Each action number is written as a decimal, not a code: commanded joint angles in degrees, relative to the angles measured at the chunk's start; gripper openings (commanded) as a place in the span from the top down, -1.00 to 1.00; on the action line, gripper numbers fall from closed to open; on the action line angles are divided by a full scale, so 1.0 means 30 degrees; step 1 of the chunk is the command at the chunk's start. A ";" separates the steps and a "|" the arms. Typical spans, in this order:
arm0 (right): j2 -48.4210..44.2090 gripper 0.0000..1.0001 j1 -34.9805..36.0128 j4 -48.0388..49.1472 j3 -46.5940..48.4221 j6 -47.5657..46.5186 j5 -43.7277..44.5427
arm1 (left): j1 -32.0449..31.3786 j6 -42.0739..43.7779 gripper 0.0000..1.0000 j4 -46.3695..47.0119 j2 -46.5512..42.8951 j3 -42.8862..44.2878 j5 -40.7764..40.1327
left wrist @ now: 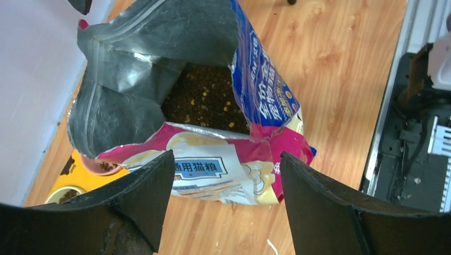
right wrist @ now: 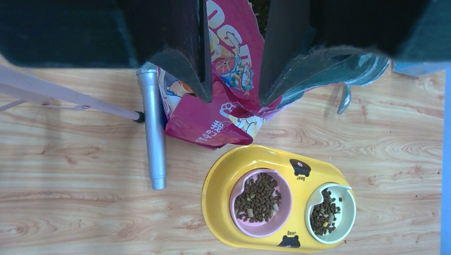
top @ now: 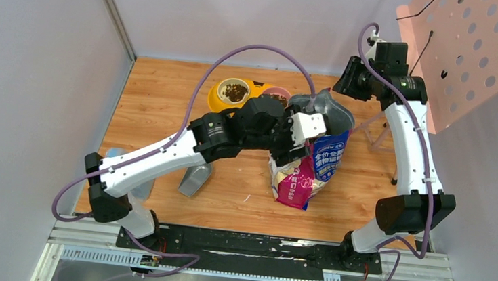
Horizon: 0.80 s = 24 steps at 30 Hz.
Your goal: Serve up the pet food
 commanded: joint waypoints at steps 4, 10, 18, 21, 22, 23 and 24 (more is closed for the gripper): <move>-0.1257 0.23 -0.0158 0.1322 0.0545 -0.0887 0.0849 | -0.1420 -0.2725 -0.56 0.0239 0.1821 0.2217 -0.4627; -0.0851 0.23 -0.0272 0.1623 0.0638 -0.0525 0.1123 | -0.1757 -0.3913 -0.51 -0.0622 0.3338 0.3583 -0.6187; -0.0343 0.23 -0.0280 0.1687 0.1062 -0.0441 0.0742 | -0.1519 -0.2893 0.52 -0.0620 0.4102 0.3472 -0.7457; -0.0512 0.23 -0.0345 0.1633 0.0707 -0.0646 0.0730 | -0.0764 -0.2557 1.00 -0.0571 0.3523 0.2943 -0.7248; -0.0628 0.23 -0.0384 0.1630 0.0571 -0.0665 0.0690 | -0.0573 -0.2294 1.00 -0.0689 0.3061 0.2814 -0.6728; -0.0749 0.23 -0.0459 0.1630 0.0418 -0.0708 0.0567 | -0.0195 -0.2167 1.00 -0.0762 0.2750 0.2461 -0.6334; -0.0889 0.23 -0.0516 0.1645 0.0278 -0.0753 0.0384 | 0.0020 -0.1889 1.00 -0.0891 0.2055 0.2280 -0.5489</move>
